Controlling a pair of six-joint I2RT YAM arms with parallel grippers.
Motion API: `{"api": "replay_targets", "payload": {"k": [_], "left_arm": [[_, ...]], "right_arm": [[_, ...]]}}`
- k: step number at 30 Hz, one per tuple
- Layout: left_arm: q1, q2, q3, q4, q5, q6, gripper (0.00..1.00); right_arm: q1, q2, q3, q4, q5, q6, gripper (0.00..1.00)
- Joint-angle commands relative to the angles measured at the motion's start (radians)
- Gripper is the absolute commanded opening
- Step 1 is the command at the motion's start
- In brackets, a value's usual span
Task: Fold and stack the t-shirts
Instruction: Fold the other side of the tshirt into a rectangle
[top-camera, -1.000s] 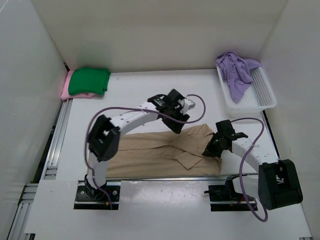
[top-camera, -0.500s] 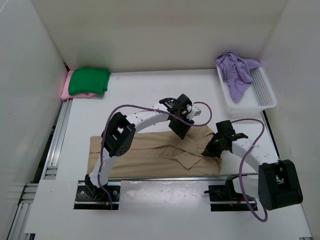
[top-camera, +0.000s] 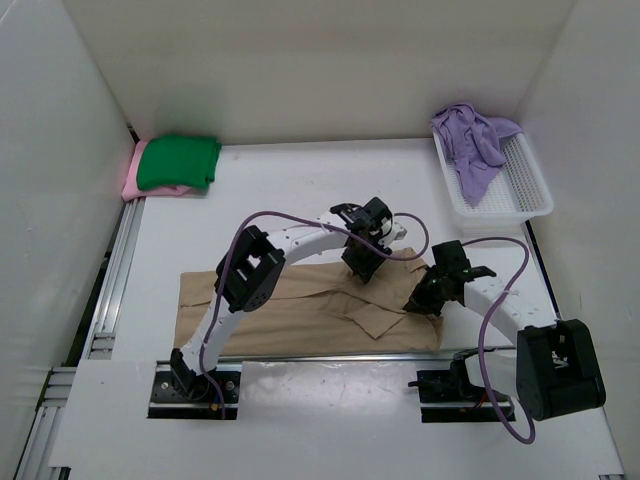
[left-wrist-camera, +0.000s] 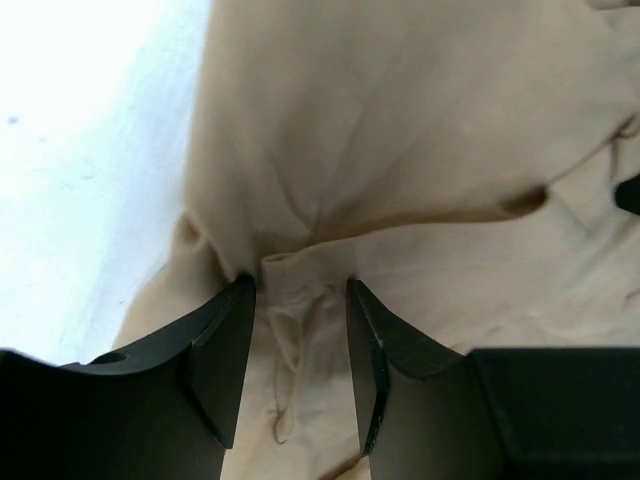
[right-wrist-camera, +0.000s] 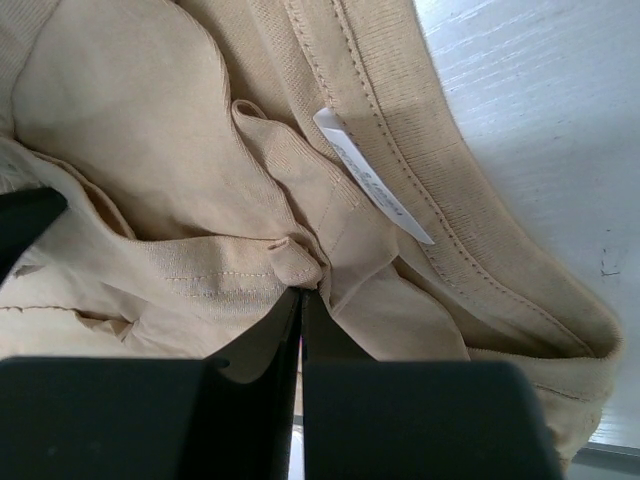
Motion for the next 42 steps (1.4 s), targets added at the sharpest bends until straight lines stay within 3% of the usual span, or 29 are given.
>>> {"api": "replay_targets", "payload": {"k": [1,3,6,7,9,26,36,42], "left_arm": [[-0.003,-0.015,0.030,-0.004,-0.045,0.001,0.53],[-0.003,-0.015,0.030,-0.004,-0.034,0.001,0.50],[-0.012,-0.015,0.030,-0.026,-0.002,0.001,0.38],[-0.012,-0.024,0.030,-0.038,0.027,0.001,0.23],[-0.012,-0.036,0.030,-0.038,0.036,0.001,0.10],[-0.012,-0.162,0.080,-0.086,0.027,0.001,0.10],[-0.012,-0.291,-0.072,-0.107,0.093,0.001,0.10],[-0.021,-0.291,-0.196,-0.060,0.125,0.001,0.10]], "right_arm": [[-0.001,-0.002,-0.010,-0.038,0.034,-0.025,0.00],[-0.001,-0.002,-0.010,-0.038,0.045,-0.025,0.00],[-0.001,-0.002,-0.001,-0.047,0.045,-0.025,0.00],[-0.001,-0.002,-0.001,-0.047,0.045,-0.025,0.00],[-0.001,-0.002,-0.001,-0.047,0.054,-0.035,0.00],[-0.001,-0.109,0.090,-0.147,0.109,-0.130,0.00],[-0.001,-0.272,0.131,-0.254,0.109,-0.205,0.00],[-0.001,-0.349,0.056,-0.253,0.058,-0.196,0.00]]}}
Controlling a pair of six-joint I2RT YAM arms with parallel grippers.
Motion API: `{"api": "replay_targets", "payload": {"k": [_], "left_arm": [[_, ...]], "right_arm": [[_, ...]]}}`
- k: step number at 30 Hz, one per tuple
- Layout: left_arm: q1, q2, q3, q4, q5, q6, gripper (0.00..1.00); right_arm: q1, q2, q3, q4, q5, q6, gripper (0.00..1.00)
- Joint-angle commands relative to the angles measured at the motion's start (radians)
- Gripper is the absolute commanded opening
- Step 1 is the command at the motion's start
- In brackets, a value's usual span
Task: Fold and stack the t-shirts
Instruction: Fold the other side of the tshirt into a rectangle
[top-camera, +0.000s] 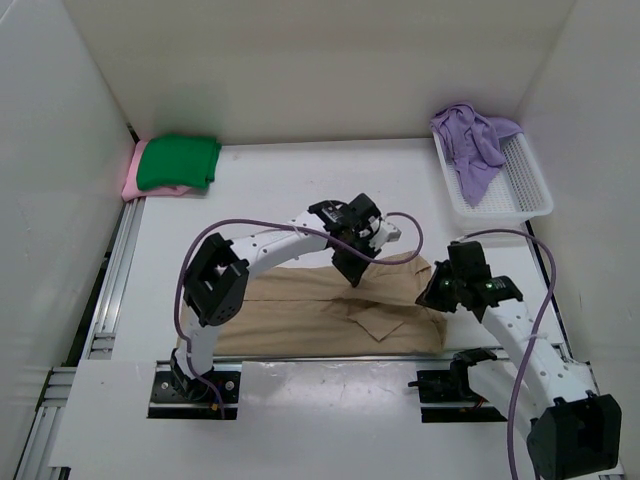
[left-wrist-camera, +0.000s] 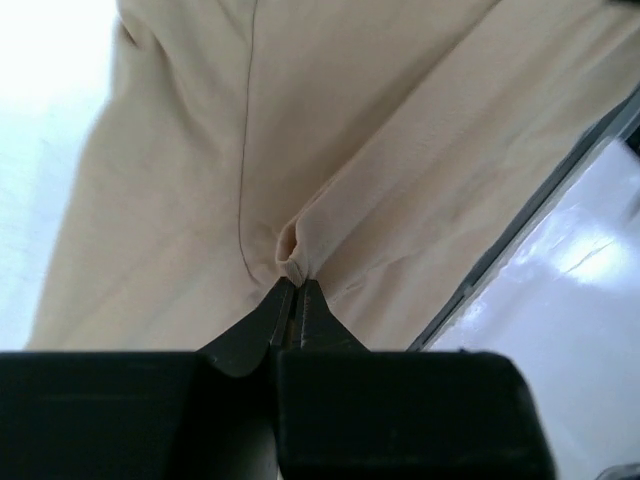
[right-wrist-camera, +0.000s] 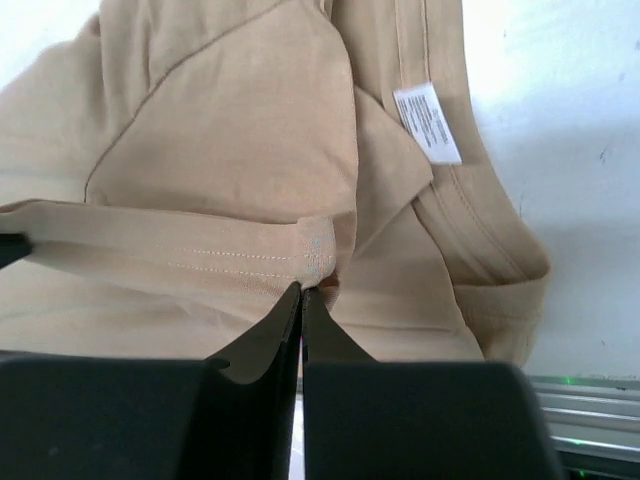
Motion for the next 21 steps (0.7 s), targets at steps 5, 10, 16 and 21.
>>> {"api": "replay_targets", "payload": {"k": [5,10,16,21], "left_arm": [[-0.006,-0.016,-0.050,0.078,-0.049,0.001,0.10],[0.003,-0.016,-0.076,0.151,-0.150,0.001,0.10],[0.003,-0.016,-0.085,0.172,-0.274,0.001,0.10],[0.003,-0.005,-0.086,0.181,-0.317,0.001,0.10]], "right_arm": [[-0.001,0.085,0.007,0.067,0.008,-0.039,0.00],[-0.001,0.293,0.121,0.178,0.017,-0.079,0.00],[-0.010,0.413,0.204,0.209,0.088,-0.103,0.00],[-0.010,0.470,0.195,0.290,0.111,-0.094,0.00]]}}
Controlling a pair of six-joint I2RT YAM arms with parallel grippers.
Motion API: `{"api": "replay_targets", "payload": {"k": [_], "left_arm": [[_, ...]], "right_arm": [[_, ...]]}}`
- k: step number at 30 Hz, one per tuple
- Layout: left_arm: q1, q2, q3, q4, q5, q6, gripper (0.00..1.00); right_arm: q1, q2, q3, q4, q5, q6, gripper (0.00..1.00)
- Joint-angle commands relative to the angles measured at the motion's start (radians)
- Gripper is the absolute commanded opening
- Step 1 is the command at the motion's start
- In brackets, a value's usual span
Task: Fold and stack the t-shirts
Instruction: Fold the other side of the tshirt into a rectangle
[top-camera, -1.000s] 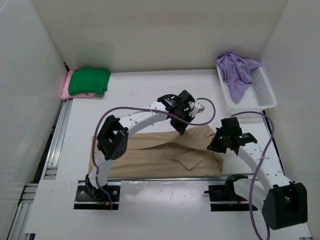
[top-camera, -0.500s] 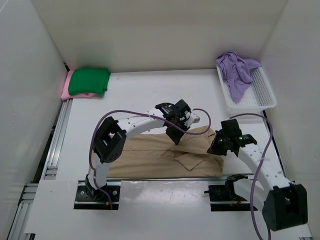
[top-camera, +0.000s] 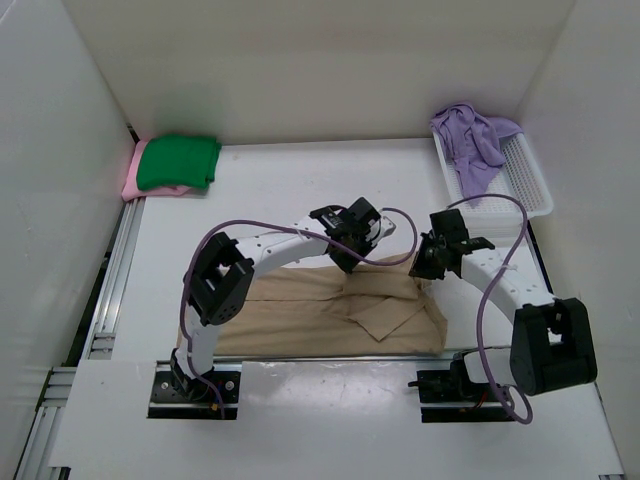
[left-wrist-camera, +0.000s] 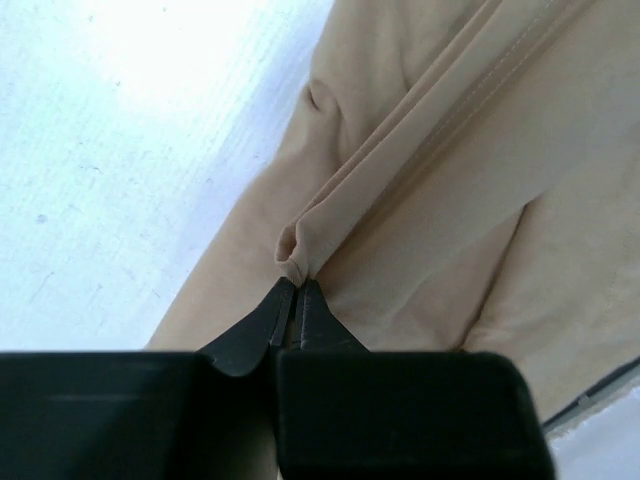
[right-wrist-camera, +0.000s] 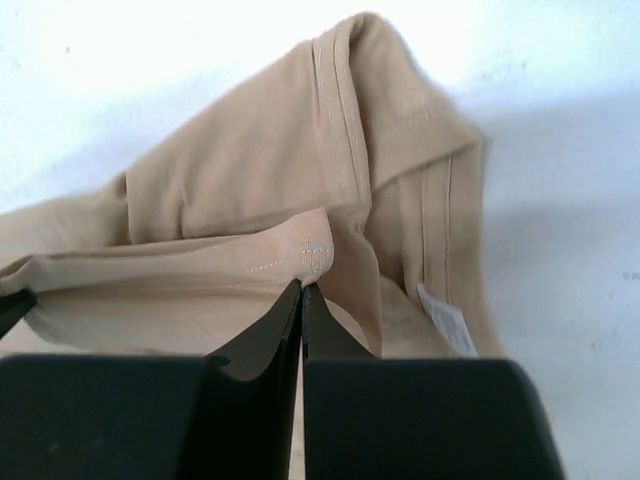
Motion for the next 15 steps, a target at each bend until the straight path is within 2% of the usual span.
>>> {"api": "replay_targets", "payload": {"k": [1,6,12,15], "left_arm": [[0.003,-0.018,-0.003,0.023,-0.060,0.001,0.10],[0.003,0.001,-0.012,0.023,-0.081,0.001,0.10],[0.003,0.022,-0.012,0.023,-0.092,0.001,0.12],[0.003,0.022,-0.012,0.023,-0.101,0.001,0.22]], "right_arm": [[-0.006,0.054,0.027,0.070,0.046,-0.015,0.00],[-0.006,0.088,0.027,0.105,0.115,0.023,0.00],[-0.017,0.130,0.043,0.152,0.115,0.035,0.00],[-0.017,0.176,0.082,0.089,0.115,0.023,0.10]]}}
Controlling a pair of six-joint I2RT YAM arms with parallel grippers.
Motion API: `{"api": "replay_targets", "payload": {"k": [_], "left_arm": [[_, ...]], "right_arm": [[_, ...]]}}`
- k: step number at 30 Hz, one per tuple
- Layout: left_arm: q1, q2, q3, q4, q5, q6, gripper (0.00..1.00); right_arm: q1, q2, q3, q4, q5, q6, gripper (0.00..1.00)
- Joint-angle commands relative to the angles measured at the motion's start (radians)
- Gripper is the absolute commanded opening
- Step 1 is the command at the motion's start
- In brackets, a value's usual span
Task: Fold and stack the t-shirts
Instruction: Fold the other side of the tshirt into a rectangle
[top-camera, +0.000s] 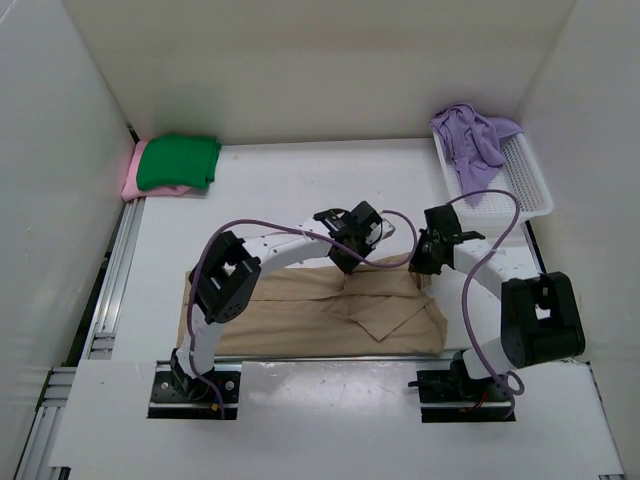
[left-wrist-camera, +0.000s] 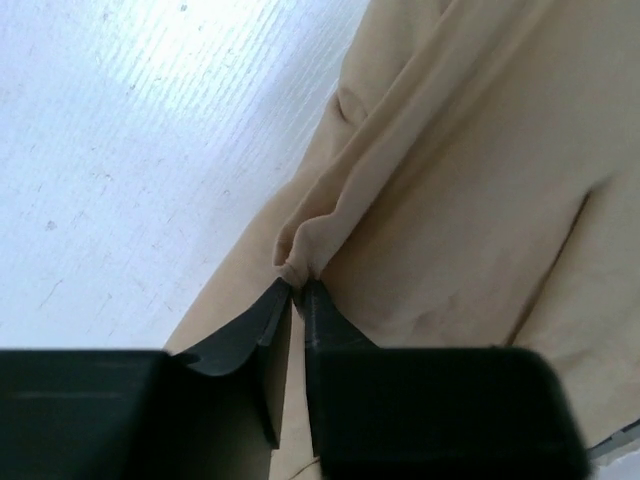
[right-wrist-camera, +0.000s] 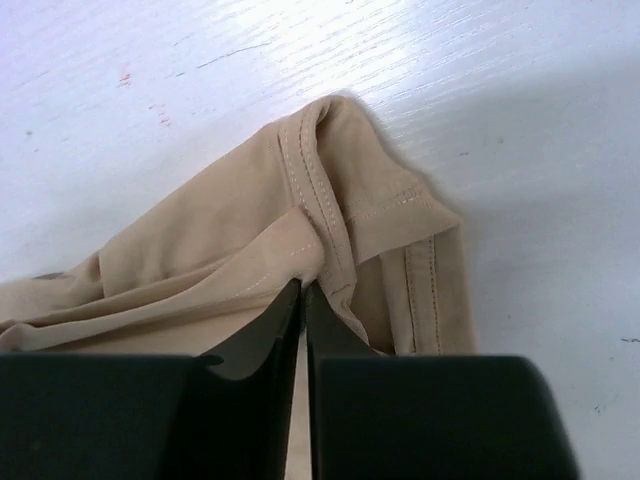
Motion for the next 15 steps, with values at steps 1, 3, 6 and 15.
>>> {"api": "replay_targets", "payload": {"k": [1,3,6,15], "left_arm": [[0.003,-0.013,-0.008,-0.006,-0.039,-0.001,0.24],[0.003,-0.013,-0.008,-0.006,-0.059,-0.001,0.27],[0.003,-0.013,-0.017,-0.006,-0.117,-0.001,0.32],[0.003,-0.099,0.024,-0.078,-0.200,-0.001,0.74]], "right_arm": [[-0.011,0.055,0.084,-0.032,0.050,-0.023,0.16],[-0.011,0.055,0.093,-0.057,0.050,-0.032,0.28],[-0.011,0.025,0.093,-0.069,0.050,-0.032,0.42],[0.042,-0.225,0.060,-0.178,0.116,0.092,0.15]]}}
